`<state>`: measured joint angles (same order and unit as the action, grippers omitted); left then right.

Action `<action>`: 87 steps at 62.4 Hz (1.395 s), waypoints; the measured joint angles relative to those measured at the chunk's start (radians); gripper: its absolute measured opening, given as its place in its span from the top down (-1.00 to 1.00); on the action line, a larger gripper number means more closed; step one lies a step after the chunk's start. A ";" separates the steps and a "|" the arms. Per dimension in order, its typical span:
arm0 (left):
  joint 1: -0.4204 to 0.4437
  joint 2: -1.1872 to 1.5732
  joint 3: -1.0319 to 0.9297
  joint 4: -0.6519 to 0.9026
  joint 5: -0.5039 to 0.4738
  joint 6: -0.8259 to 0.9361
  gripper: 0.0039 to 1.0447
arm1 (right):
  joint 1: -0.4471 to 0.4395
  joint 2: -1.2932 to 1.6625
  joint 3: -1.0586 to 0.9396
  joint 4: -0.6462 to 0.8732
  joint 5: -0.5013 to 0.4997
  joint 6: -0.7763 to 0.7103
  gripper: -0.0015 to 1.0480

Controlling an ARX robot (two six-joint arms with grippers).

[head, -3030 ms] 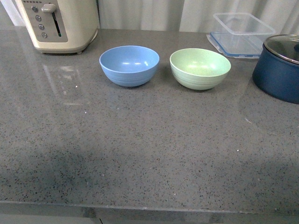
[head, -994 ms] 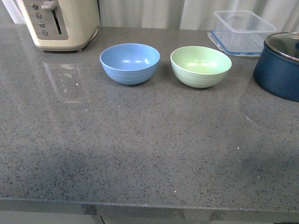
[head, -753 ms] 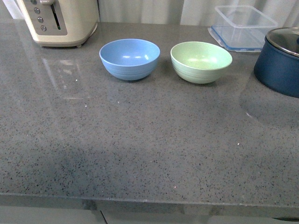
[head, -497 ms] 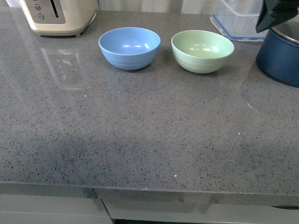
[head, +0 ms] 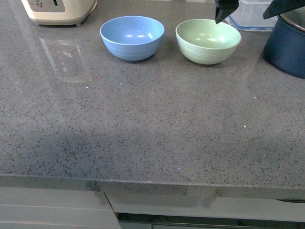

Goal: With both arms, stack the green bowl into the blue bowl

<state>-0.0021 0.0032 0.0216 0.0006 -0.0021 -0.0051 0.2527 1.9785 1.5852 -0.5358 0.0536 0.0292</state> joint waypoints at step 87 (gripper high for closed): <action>0.000 0.000 0.000 0.000 0.000 0.000 -0.88 | -0.066 0.190 0.076 0.040 -0.049 -0.006 -0.81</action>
<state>-0.0021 0.0032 0.0216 0.0006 -0.0021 -0.0051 0.1864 2.1685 1.6608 -0.4953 0.0048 0.0235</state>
